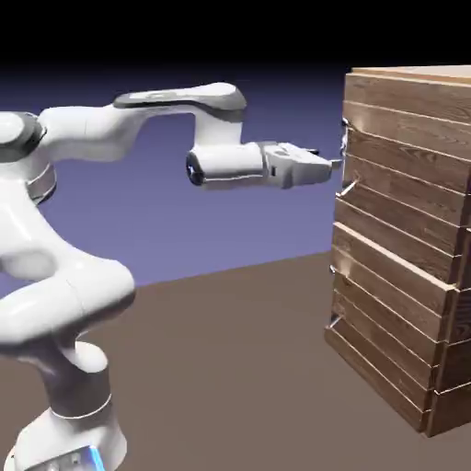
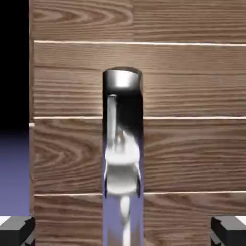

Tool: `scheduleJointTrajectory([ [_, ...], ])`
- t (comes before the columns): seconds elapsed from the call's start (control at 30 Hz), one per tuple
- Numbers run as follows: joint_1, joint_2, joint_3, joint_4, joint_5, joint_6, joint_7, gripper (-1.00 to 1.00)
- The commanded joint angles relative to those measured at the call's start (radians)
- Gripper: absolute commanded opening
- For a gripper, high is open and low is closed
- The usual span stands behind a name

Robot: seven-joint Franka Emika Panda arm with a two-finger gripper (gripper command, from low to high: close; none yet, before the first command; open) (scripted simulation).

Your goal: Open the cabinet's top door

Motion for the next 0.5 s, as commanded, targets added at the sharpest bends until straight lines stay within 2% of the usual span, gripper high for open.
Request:
scheduleJointTrajectory([
  [0.0,-0.034,0.007,0.020,0.027,0.004,-0.002,0.000,0.00],
  [0.1,-0.141,0.030,0.083,0.112,0.016,-0.010,0.000,0.00],
  [0.13,-0.141,0.030,0.083,0.112,0.016,-0.010,0.000,-1.00],
  [0.47,0.157,0.054,-0.196,-0.213,-0.187,-0.338,0.000,-1.00],
])
